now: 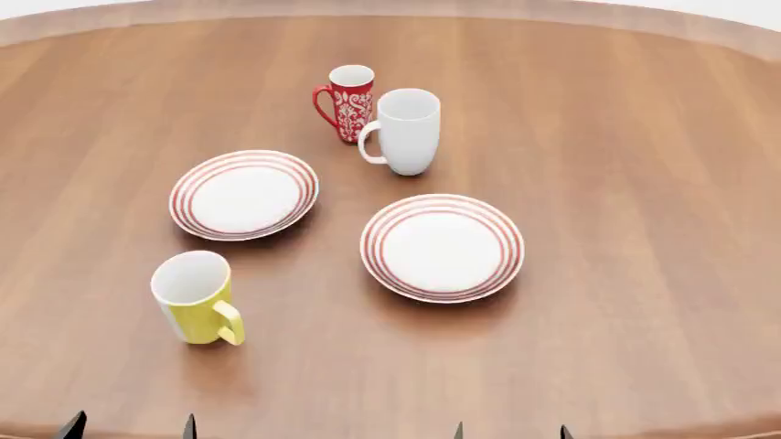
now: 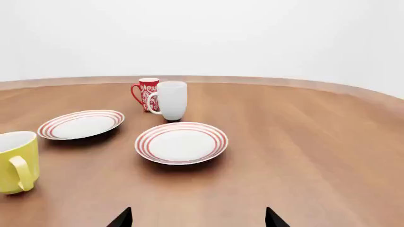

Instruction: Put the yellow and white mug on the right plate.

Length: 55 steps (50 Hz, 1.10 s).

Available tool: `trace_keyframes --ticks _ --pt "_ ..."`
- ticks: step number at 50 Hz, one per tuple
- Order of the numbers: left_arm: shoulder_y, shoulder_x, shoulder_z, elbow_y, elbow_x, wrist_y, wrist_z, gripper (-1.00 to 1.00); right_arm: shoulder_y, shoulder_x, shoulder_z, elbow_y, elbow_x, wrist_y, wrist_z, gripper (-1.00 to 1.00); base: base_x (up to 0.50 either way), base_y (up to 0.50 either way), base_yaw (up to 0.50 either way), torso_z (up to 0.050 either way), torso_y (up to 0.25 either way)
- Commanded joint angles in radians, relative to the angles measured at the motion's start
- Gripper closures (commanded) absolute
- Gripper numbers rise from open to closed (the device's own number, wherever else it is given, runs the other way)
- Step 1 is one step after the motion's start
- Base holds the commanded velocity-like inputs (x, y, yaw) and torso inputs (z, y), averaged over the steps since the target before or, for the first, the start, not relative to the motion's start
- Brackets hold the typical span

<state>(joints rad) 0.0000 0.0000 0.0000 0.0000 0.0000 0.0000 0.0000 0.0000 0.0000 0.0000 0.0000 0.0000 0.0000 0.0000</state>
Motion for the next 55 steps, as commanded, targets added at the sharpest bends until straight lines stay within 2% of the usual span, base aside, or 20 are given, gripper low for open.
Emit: trace_keyframes --ticks 1,3,4,7,15,16,17,42,55 --pt "-0.014 -0.015 0.008 -0.024 -0.044 -0.015 -0.007 -1.0 0.008 0.018 -0.017 0.015 0.021 0.005 0.013 -1.0 0.0 0.0 0.0 0.0 0.0" --pt "-0.02 -0.023 0.018 -0.045 -0.049 -0.004 -0.019 -1.0 0.018 0.026 -0.024 0.036 0.024 0.012 0.026 -1.0 0.0 0.0 0.0 0.0 0.0" --pt "-0.026 -0.026 0.024 -0.065 -0.044 0.006 -0.028 -1.0 0.03 0.029 -0.021 0.035 0.098 0.107 -0.021 -1.0 0.0 0.0 0.0 0.0 0.0" --pt "-0.023 -0.036 0.036 -0.058 -0.043 0.01 -0.044 -1.0 0.034 0.035 -0.027 0.033 0.148 0.142 -0.043 -1.0 0.0 0.0 0.0 0.0 0.0" --pt "-0.017 -0.054 0.05 -0.025 -0.076 -0.014 -0.051 -1.0 0.039 0.052 -0.037 0.038 0.145 0.128 0.0 -1.0 0.0 0.0 0.0 0.0 0.0" --pt "-0.011 -0.037 0.036 -0.031 -0.079 -0.017 0.02 -1.0 0.018 0.044 -0.052 0.002 0.046 0.093 -0.046 -1.0 0.0 0.0 0.0 0.0 0.0" --pt "-0.005 -0.032 0.038 -0.001 -0.023 -0.014 -0.044 -1.0 -0.003 0.026 -0.027 -0.027 0.025 0.017 0.026 -1.0 0.0 0.0 0.0 0.0 0.0" --pt "-0.007 -0.076 0.086 0.004 -0.063 -0.013 -0.092 -1.0 -0.006 0.078 -0.098 -0.031 0.038 -0.018 0.086 -1.0 0.0 0.0 0.0 0.0 0.0" --pt "-0.009 -0.09 0.104 -0.004 -0.074 0.0 -0.109 -1.0 -0.01 0.099 -0.129 -0.034 0.022 -0.036 0.108 -1.0 0.0 0.49 0.0 0.0 0.0"
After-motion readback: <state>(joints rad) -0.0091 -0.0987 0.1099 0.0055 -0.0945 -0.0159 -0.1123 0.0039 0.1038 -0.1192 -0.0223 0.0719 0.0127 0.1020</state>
